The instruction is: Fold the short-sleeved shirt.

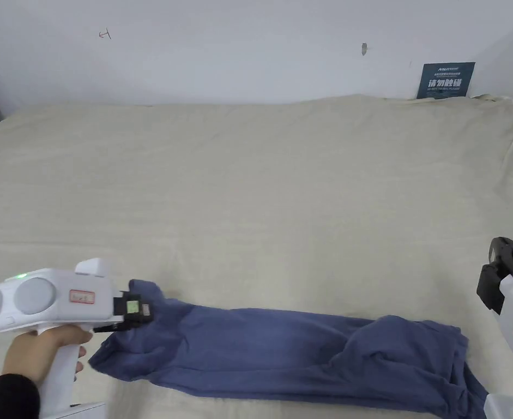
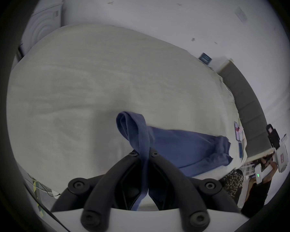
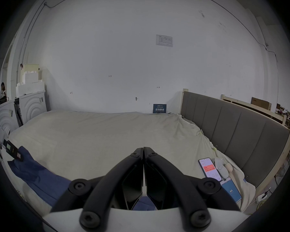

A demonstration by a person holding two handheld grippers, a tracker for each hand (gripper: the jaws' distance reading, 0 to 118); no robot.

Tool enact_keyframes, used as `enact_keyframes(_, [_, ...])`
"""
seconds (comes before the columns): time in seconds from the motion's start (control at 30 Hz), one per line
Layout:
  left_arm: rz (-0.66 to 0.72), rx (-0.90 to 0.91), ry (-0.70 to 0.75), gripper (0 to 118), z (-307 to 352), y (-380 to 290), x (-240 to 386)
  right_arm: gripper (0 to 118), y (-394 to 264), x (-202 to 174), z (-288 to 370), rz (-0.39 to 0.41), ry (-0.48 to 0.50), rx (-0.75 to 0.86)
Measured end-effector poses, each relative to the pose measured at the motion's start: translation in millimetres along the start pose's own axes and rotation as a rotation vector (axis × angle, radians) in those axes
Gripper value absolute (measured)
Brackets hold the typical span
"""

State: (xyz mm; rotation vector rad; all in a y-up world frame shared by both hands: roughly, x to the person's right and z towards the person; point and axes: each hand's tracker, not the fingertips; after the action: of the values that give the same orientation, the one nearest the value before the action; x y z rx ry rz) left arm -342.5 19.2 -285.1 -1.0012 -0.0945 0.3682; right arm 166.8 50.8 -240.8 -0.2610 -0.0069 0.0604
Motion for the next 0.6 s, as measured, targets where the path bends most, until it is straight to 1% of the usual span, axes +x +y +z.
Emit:
enact_keyframes(0.1, [-0.039, -0.031, -0.073, 4, -11.1, -1.8, 37.4, 0, 0.3, 4.9, 3.5, -0.007, 0.004, 0.005])
enact_keyframes(0.2, [-0.106, -0.058, -0.07, 4, -31.2, -6.7, 75.0, 0, -0.8, 10.2, 7.3, -0.014, 0.005, 0.008])
enact_keyframes(0.37, [-0.155, -0.107, -0.065, 4, -82.2, -14.9, 116.0, 0, -2.5, 19.3, 15.0, -0.021, -0.001, 0.014])
enact_keyframes(0.6, [-0.151, -0.157, -0.023, 4, -148.1, -40.8, 157.9, 0, -8.5, 29.2, 20.9, -0.022, -0.011, 0.004])
